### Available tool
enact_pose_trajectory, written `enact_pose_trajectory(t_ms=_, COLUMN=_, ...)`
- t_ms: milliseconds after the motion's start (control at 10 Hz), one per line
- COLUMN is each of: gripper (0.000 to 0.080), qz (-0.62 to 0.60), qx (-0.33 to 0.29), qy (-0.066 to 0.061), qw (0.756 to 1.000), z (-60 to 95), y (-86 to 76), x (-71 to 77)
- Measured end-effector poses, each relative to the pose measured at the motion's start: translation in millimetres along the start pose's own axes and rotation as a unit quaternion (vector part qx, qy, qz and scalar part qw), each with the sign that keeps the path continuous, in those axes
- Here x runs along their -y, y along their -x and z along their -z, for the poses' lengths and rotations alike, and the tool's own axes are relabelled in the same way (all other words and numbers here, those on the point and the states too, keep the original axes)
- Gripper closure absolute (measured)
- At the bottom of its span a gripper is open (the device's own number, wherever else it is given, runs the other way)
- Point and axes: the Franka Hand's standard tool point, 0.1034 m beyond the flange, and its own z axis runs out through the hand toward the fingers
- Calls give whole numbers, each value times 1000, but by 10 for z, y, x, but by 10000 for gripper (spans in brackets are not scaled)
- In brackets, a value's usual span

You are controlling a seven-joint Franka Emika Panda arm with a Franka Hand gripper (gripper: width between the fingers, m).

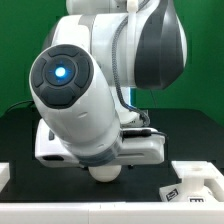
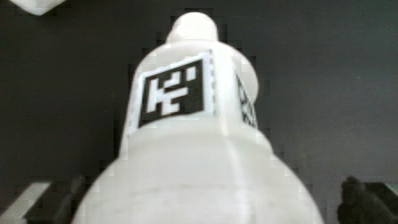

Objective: Assemble lamp

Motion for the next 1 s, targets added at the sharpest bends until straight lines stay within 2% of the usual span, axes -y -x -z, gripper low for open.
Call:
enact_pose_trajectory(t_ms=300, gripper=100, qz=-34, qx=17, qy=2, qw=999, z=-57, y=-35, x=-50)
enact_pose_trajectory(t_ms=400, gripper=185, qz=-34, qx=17, qy=2, qw=999, z=-60, y=-34, x=-51)
enact_pose_trajectory(t_ms=500, gripper=226, qz=-34, qx=17, qy=1, qw=999, z=-60, y=-34, x=-52)
enact_pose_trajectory(t_ms=1000, gripper=226, qz=-34, qx=15, qy=2, qw=999, z=-53, y=-38, x=-50)
